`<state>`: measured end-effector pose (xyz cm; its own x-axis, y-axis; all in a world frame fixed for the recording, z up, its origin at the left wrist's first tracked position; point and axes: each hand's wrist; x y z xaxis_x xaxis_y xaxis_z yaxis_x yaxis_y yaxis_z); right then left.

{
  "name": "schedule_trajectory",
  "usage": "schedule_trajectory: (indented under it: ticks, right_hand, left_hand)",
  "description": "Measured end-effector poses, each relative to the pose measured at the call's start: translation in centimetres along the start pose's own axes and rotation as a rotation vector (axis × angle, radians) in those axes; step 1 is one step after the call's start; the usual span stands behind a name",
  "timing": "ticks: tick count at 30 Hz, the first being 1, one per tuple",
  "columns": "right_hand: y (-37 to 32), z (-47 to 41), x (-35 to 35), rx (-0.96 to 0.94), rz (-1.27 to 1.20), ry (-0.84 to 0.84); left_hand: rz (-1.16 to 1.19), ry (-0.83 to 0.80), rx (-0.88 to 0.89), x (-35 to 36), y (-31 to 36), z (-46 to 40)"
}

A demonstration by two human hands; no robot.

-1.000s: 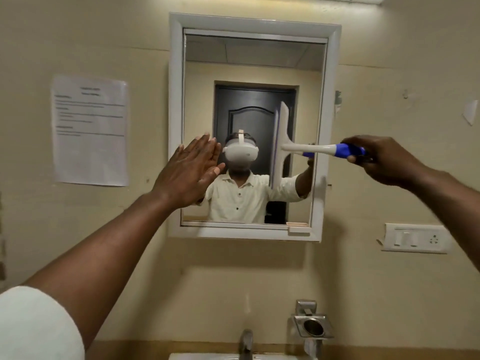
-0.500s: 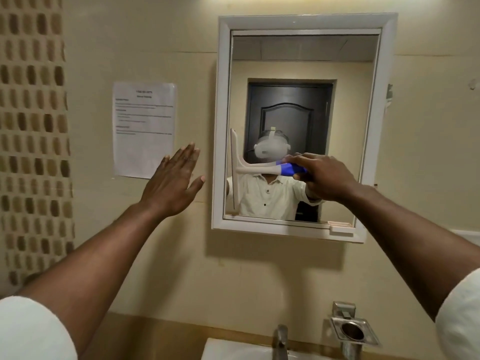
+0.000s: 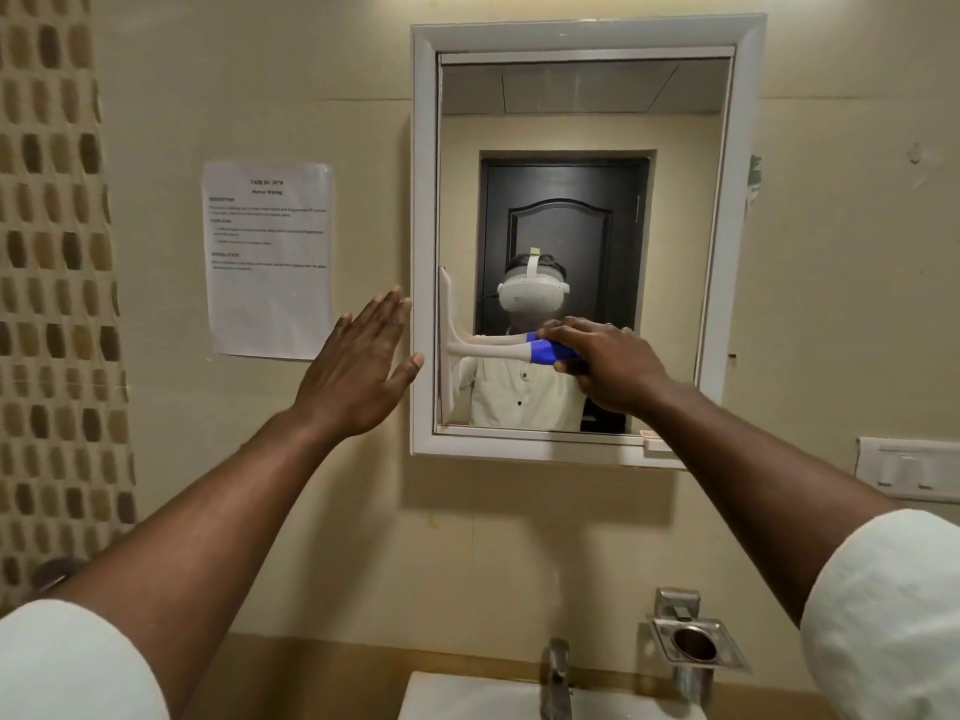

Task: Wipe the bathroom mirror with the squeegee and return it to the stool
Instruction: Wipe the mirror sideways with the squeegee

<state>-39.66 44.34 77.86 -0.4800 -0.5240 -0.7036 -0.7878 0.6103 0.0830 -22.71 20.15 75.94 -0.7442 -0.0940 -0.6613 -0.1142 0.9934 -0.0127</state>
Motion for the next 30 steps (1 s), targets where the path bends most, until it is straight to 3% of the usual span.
schedule_trajectory:
  ticks: [14,30]
  right_hand:
    - [5.2,3.4,-1.8,0.06,0.037,-0.054]
    - [16.9,12.4,-8.5,0.291,0.142,-0.026]
  left_hand:
    - [0.119,-0.013,0.054,3.7,5.0,-1.9]
    - [0.316,0.0,0.293,9.7,19.2,-6.6]
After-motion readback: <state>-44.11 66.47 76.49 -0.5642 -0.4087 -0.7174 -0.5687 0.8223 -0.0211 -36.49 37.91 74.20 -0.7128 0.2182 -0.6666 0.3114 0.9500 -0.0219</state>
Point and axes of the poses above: each hand's wrist, its own z-axis away from the middle knuckle, its own x-axis out of the palm, y = z × x, and after that the axes turned 3 degrees about x, right-handed
